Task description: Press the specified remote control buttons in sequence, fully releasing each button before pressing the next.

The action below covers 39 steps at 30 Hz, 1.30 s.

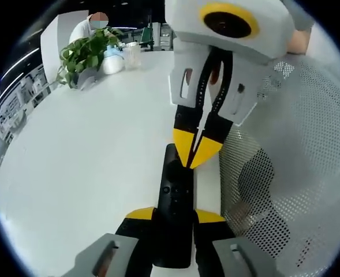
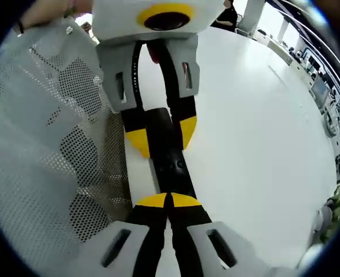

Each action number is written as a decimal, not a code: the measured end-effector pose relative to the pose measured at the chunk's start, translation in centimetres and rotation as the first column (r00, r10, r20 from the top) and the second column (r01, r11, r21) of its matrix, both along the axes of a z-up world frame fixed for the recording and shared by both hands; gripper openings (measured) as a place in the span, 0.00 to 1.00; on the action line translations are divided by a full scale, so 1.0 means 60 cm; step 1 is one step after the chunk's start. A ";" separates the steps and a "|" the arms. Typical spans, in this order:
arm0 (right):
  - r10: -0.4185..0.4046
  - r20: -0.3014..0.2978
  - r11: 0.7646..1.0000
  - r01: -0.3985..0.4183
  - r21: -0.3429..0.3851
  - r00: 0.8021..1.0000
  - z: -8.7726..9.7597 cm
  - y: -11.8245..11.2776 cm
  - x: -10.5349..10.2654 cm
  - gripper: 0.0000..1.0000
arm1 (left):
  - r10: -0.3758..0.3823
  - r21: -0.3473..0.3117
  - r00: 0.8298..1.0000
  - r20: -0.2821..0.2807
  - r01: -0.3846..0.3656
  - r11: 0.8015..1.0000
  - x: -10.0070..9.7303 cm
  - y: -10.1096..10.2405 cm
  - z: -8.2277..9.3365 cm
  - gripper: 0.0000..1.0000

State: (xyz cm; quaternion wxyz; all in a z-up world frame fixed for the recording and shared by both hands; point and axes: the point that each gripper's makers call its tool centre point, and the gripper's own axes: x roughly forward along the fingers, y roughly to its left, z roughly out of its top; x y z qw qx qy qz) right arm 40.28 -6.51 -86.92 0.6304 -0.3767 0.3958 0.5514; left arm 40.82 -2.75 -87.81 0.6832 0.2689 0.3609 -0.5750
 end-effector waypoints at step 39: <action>0.016 0.009 1.000 -0.016 -0.001 1.000 -0.001 0.008 -0.002 0.00 | -0.004 0.002 1.000 0.018 0.004 1.000 -0.002 0.001 0.001 0.24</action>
